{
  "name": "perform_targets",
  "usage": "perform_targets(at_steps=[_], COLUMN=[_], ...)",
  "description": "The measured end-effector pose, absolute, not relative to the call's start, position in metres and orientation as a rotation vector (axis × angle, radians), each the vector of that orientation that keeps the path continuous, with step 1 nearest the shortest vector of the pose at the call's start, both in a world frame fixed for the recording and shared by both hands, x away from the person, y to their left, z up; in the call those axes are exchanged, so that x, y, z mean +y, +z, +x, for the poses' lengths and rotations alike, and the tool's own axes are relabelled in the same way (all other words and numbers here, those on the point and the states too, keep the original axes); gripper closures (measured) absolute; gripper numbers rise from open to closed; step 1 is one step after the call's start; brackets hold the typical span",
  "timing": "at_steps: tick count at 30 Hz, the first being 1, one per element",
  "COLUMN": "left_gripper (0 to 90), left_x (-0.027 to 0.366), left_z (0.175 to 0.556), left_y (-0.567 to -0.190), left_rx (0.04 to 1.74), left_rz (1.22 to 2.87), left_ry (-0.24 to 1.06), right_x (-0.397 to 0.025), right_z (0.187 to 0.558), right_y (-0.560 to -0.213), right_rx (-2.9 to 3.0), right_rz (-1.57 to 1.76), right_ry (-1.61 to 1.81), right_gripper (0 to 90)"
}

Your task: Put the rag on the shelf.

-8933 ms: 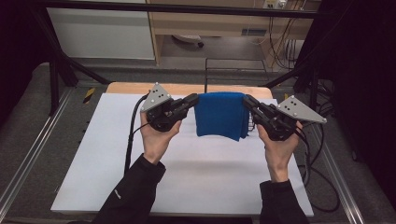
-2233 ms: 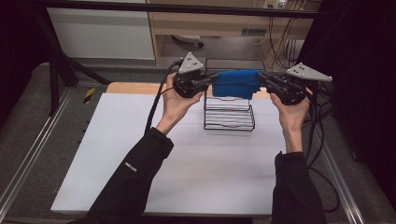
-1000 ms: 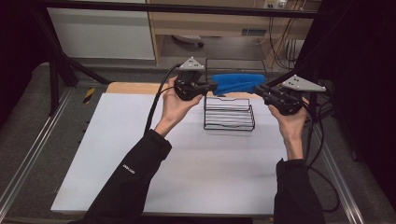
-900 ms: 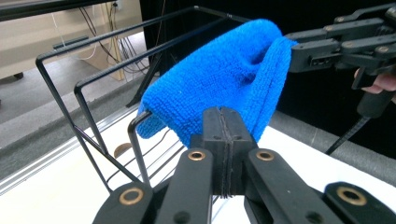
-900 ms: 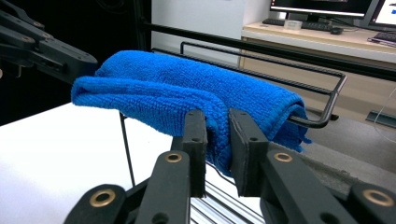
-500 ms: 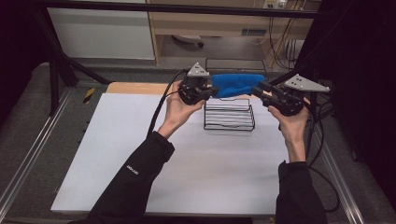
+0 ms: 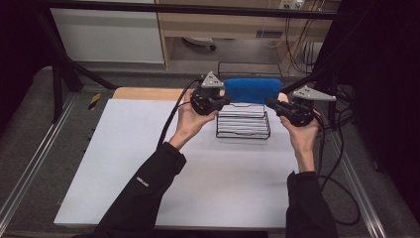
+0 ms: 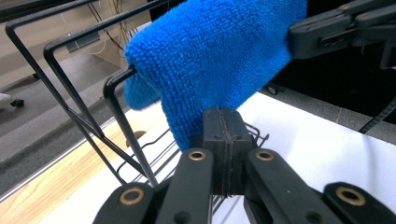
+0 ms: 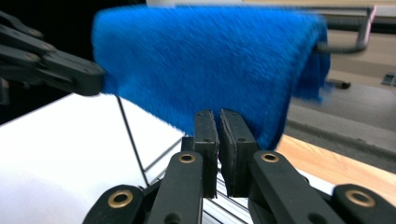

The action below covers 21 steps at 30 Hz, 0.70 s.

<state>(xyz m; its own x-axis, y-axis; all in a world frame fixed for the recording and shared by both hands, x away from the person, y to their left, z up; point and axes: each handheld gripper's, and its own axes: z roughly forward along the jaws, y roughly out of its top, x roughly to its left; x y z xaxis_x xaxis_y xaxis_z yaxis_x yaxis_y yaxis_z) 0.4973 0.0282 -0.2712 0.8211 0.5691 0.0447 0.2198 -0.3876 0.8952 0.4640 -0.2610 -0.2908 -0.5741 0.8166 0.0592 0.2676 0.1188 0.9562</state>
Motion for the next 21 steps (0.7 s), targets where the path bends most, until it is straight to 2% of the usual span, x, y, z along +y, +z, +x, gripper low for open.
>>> perform_targets(at_steps=[5,10,13,16,21], left_gripper=[89.5,82.3,76.1,69.9,57.2], left_x=[0.033,0.047,0.059,0.07,0.088], left_z=[0.497,0.491,0.487,0.483,0.475], left_y=[-0.274,-0.274,-0.273,-0.275,-0.284], left_rx=[0.59,0.604,0.624,0.646,0.677], left_rz=[1.95,1.944,1.925,1.919,1.942], left_ry=[0.41,0.414,0.415,0.417,0.408], right_x=[-0.262,-0.262,-0.263,-0.262,-0.26], right_z=[0.464,0.453,0.447,0.442,0.436], right_y=[-0.295,-0.287,-0.282,-0.28,-0.281], right_rx=[1.905,1.887,1.881,1.857,1.853], right_rz=[1.042,1.004,0.999,1.014,1.038], right_ry=[1.467,1.489,1.5,1.512,1.55], right_gripper=[83.6,76.2,68.5,53.6,35.6])
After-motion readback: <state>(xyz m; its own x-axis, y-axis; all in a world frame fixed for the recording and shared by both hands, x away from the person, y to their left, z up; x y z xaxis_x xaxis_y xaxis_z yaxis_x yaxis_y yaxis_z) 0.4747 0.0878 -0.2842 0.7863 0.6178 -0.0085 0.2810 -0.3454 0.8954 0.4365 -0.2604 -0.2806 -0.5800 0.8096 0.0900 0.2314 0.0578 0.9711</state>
